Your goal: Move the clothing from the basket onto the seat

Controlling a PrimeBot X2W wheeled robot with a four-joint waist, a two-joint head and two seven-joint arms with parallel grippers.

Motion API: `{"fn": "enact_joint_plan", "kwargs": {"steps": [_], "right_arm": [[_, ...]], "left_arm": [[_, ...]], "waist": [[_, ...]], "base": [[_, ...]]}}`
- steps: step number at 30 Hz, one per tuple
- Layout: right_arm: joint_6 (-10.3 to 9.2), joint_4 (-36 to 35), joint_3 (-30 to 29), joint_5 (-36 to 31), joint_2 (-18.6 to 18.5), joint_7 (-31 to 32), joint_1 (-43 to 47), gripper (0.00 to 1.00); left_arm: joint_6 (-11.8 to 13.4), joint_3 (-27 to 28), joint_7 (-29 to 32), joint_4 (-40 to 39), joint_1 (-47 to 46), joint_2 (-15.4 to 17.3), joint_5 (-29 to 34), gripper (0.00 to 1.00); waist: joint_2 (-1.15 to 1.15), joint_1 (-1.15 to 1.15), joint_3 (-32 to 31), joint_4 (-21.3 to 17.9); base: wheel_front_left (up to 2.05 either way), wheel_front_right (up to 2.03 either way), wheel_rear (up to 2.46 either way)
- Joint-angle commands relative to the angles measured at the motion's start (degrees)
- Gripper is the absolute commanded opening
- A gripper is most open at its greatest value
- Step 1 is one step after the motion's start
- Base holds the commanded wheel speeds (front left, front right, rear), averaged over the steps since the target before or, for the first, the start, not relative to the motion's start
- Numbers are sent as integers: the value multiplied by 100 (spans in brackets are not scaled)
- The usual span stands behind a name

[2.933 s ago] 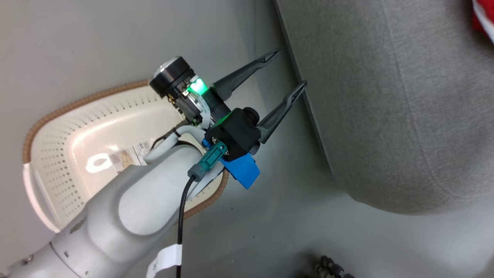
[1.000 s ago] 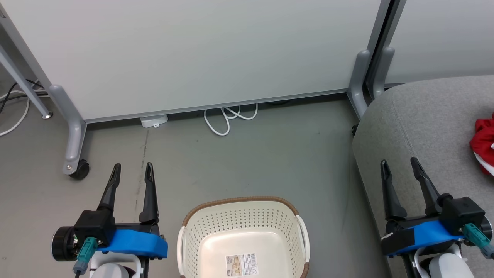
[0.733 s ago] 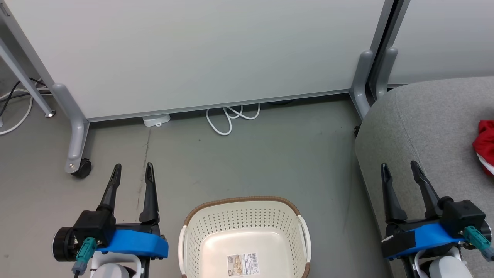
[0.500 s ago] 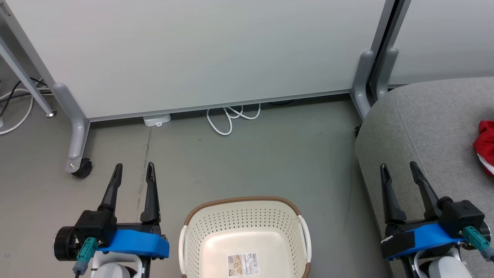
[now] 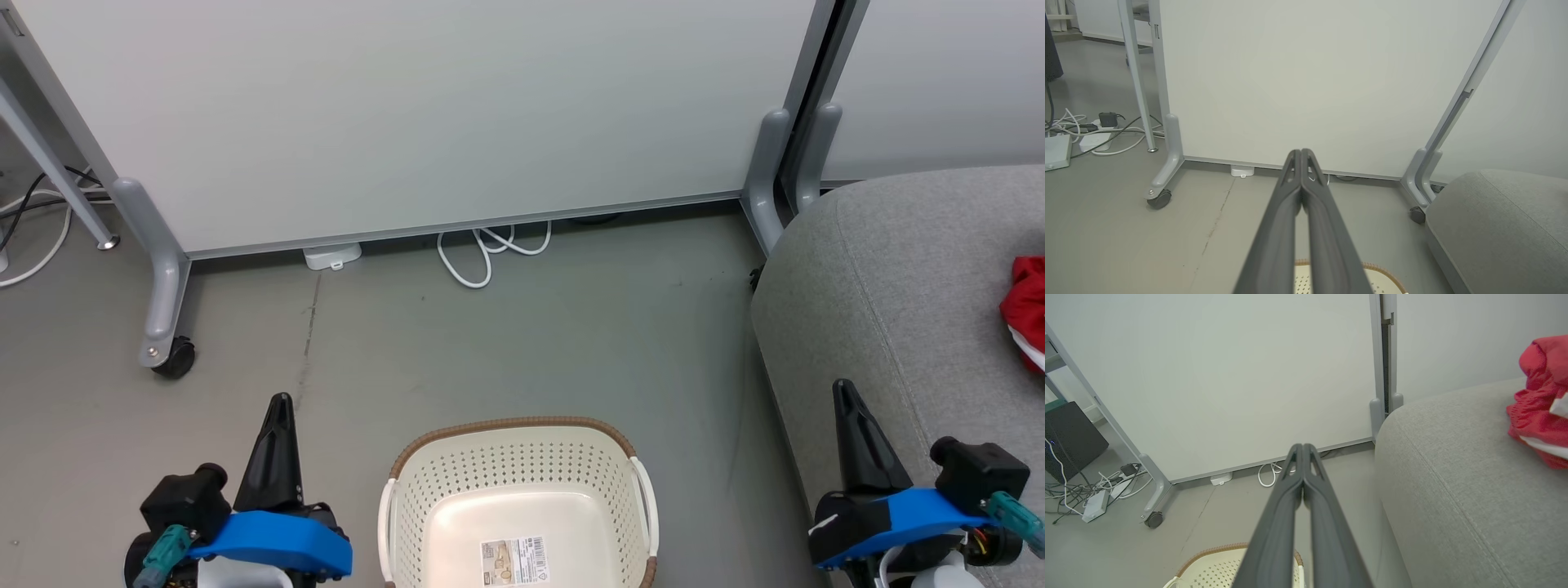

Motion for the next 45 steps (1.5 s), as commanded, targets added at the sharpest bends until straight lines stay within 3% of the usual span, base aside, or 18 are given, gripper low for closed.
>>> {"fn": "enact_joint_plan", "kwargs": {"steps": [1,21,45], "right_arm": [[0,-106,-21,227,-18,38,-79,0],[0,-186,-78,2231,-23,509,-59,0],[0,-231,-156,4126,-29,983,-66,0]], "left_arm": [[-10,66,46,-99,-136,3,-205,0],[-74,265,523,-168,-177,3,-2151,0],[-137,468,997,-207,-229,4,-3987,0]], "waist": [[0,0,-2,-2],[0,0,-42,-28],[0,0,-90,-60]], "base": [[0,0,0],[0,0,0],[0,0,0]]}}
